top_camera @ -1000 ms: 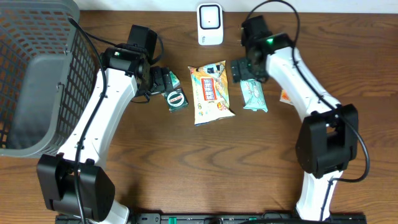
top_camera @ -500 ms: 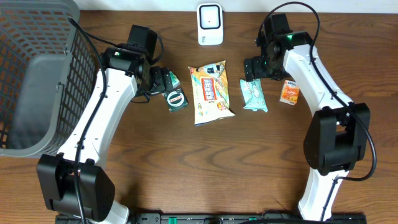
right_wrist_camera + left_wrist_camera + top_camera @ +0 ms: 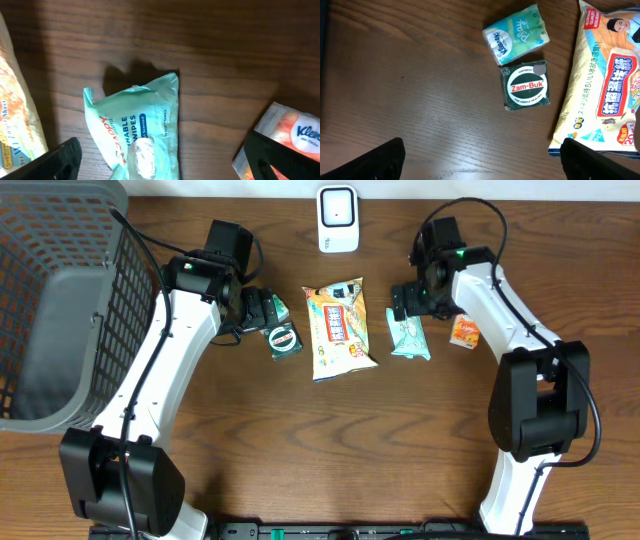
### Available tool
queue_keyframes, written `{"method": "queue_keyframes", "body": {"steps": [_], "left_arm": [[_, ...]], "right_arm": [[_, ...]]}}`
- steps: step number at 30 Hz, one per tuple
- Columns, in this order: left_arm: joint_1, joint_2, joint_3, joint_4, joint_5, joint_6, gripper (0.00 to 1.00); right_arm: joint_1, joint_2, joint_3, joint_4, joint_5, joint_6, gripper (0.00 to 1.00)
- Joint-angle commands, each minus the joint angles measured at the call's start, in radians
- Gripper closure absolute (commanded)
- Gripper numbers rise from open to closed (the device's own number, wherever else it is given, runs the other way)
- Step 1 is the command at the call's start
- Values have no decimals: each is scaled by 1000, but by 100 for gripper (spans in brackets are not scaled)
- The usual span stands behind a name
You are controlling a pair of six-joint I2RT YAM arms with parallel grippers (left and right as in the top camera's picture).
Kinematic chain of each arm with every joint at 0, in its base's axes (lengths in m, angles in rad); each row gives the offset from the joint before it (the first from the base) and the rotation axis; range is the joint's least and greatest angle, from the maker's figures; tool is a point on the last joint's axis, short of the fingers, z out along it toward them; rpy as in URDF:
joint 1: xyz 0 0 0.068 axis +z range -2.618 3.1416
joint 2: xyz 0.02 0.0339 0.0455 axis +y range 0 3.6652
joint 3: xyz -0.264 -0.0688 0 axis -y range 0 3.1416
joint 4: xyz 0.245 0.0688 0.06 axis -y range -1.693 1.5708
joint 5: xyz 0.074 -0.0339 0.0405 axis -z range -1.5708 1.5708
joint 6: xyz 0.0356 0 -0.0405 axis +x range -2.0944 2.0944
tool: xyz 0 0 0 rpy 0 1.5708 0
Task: Scan the item barcode
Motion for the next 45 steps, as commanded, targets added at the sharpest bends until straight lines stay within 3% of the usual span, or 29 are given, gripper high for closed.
{"method": "queue_keyframes", "body": {"steps": [1,8,16,18,23,28,36,45], "left_arm": [[3,0,8,-3,-11,5,2],[3,0,8,-3,-11,5,3],[3,0,8,-3,-11,5,2],[3,0,8,-3,-11,5,2],[3,0,8,-3,-11,5,3],[3,0,8,-3,-11,5,2],[3,0,8,-3,-11,5,2],[3,0,8,-3,-11,5,2]], "right_arm": [[-16,-10,-17,10,1,-8,6],[-12,-10,-56,14,-71,-8,29],[-10,-10,-166,85,-79,-8,36],[-8,-10,-195,125,-109,-8,44],[6,-10,-220,178,-128,-8,82],[20,-11,-175,167,-101,-7,98],[55,-11,-10,181,-93,51,99],[92,-10,10,576,-93,288,99]]}}
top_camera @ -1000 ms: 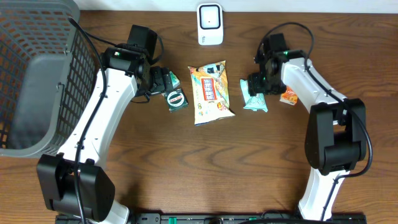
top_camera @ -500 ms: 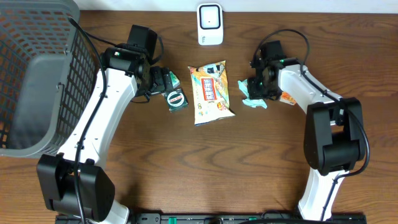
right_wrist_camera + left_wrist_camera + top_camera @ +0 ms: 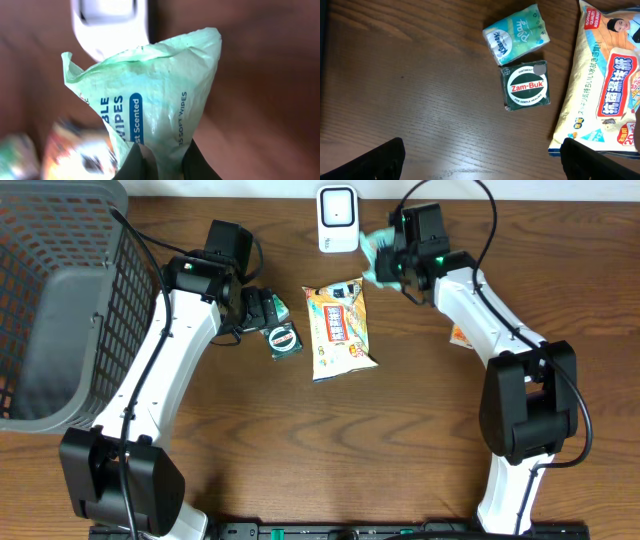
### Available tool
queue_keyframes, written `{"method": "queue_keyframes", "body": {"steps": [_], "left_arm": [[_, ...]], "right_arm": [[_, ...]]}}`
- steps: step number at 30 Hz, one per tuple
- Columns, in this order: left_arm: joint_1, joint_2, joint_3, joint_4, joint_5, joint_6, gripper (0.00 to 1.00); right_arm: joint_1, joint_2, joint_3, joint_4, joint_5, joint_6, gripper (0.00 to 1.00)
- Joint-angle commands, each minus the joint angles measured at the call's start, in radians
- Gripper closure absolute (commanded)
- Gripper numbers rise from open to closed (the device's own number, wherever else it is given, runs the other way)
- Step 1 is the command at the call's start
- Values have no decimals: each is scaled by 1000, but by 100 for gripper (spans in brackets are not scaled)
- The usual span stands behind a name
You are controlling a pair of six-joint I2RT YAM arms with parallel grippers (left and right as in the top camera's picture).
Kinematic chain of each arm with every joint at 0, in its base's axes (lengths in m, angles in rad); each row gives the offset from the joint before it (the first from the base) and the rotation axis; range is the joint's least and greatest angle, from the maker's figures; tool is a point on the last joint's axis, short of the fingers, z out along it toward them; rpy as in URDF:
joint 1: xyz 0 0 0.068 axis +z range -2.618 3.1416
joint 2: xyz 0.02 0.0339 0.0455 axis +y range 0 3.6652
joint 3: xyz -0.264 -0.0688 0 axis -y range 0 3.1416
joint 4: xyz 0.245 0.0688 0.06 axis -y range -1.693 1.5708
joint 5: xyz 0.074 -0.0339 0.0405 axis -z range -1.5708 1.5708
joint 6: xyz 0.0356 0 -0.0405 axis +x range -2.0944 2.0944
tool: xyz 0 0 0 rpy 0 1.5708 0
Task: Scan the item barcode
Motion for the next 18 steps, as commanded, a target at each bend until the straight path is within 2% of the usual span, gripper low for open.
{"method": "queue_keyframes", "body": {"steps": [1,7,9,14,18], "left_arm": [[3,0,8,-3,-11,5,2],[3,0,8,-3,-11,5,2],[3,0,8,-3,-11,5,2],[3,0,8,-3,-11,5,2],[3,0,8,-3,-11,5,2]], "right_arm": [[16,-8,19,108,4,145,99],[43,9,20,430,13,197,99],[48,23,43,487,48,203,99],[66,131,214,469,85,138,99],[85,275,443,331,190,48,99]]}}
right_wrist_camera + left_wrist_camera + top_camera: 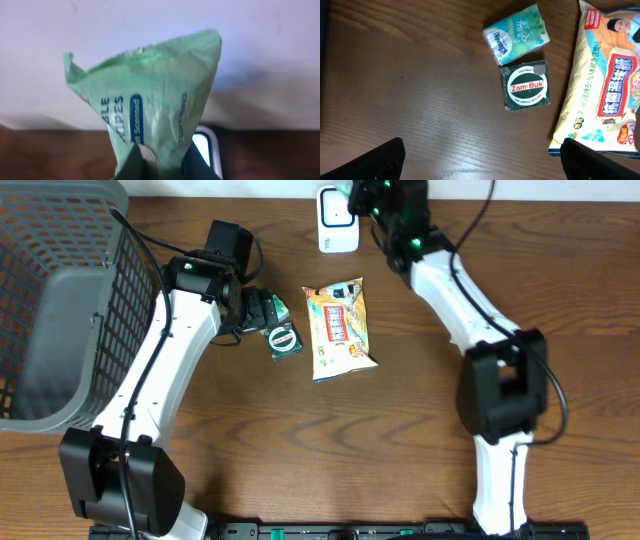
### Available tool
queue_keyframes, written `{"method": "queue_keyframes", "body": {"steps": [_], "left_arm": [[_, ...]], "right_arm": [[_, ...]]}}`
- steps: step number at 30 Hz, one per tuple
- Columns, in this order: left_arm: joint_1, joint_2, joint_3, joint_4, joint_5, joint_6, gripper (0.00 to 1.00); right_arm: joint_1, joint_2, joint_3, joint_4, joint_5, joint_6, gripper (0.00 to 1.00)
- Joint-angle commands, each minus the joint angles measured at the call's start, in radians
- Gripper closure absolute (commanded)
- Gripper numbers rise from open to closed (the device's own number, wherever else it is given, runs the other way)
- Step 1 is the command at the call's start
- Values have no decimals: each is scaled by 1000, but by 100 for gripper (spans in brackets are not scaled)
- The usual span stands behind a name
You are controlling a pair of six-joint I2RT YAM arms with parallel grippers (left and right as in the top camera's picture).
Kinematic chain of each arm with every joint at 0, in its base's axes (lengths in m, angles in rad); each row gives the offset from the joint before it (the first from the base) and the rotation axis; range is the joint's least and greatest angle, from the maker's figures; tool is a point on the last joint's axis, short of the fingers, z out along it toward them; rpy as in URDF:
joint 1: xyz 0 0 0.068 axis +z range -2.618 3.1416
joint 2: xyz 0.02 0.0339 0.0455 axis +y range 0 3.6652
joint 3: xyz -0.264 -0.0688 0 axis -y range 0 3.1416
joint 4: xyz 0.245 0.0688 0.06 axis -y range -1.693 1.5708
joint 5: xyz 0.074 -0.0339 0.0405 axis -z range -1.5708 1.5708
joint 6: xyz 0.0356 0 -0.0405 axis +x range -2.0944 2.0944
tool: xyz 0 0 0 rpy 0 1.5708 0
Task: Scan the item barcode
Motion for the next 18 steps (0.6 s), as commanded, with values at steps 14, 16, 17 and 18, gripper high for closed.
{"method": "queue_keyframes", "body": {"steps": [14,16,17,18], "left_arm": [[3,0,8,-3,-11,5,2],[3,0,8,-3,-11,5,2],[3,0,8,-3,-11,5,2],[3,0,8,-3,-11,5,2]], "right_arm": [[84,248,326,-194,230,-333,99],[84,248,326,-198,230,-333,99],[84,248,326,-198,230,-333,99],[84,248,326,-199,230,-333,99]]}}
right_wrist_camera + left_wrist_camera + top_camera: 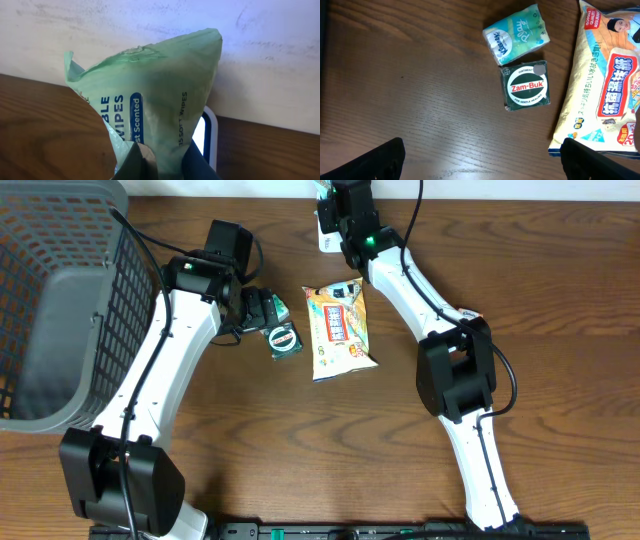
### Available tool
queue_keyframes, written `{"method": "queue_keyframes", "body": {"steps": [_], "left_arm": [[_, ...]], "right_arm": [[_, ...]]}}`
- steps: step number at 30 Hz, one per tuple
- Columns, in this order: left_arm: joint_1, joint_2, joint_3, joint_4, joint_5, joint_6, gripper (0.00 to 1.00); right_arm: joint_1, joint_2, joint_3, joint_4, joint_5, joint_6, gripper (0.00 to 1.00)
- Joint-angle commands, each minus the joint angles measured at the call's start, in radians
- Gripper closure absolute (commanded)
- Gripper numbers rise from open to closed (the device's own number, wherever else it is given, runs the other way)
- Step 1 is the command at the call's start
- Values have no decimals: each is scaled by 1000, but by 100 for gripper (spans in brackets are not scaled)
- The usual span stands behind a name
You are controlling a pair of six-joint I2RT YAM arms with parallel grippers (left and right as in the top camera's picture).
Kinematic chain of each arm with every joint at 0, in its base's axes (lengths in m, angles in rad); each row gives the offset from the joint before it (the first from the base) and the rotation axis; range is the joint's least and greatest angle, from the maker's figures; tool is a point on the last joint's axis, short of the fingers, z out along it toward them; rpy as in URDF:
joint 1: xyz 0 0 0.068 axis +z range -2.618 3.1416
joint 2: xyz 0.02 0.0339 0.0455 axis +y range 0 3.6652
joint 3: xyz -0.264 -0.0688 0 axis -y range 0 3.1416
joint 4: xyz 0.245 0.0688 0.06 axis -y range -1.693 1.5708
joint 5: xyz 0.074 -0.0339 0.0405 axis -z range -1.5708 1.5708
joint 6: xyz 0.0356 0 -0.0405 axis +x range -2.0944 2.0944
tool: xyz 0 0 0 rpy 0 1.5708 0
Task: Scan the item barcode
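Observation:
My right gripper (165,160) is shut on a pale green wipes pack (155,95), holding it upright by its lower end. The white scanner (207,140) shows just behind the pack at its lower right, with the wall beyond. From overhead the right gripper (335,198) is at the table's back edge, over the scanner (325,240), which the arm mostly covers. My left gripper (482,167) hangs open above bare wood, left of a green Zam-Buk box (526,86).
A small green tissue pack (517,34) lies just behind the Zam-Buk box. A yellow snack bag (338,328) lies mid-table, right of the box. A big grey basket (60,300) fills the left side of the table.
My right gripper has carried the wipes pack further left, from beside the scanner to over it. In the wrist view the scanner and table now show behind the pack. The left arm is unchanged.
My right gripper was open over the wipes pack, which lay on the table right of the snack bag. Then it was shut on the pack, held up near the scanner. Then it reached the back edge, and now it holds the pack by the scanner. The left gripper stayed open.

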Motion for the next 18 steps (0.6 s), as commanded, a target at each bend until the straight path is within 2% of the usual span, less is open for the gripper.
{"method": "queue_keyframes", "body": {"steps": [1,13,16,18], "left_arm": [[2,0,8,-3,-11,5,2],[2,0,8,-3,-11,5,3],[2,0,8,-3,-11,5,2],[2,0,8,-3,-11,5,2]], "right_arm": [[-4,-6,35,-5,34,-29,99],[-18,-5,35,-49,43,-29,99],[-21,-9,35,-58,113,-26,99],[-28,-21,35,-85,196,40,99]]}}
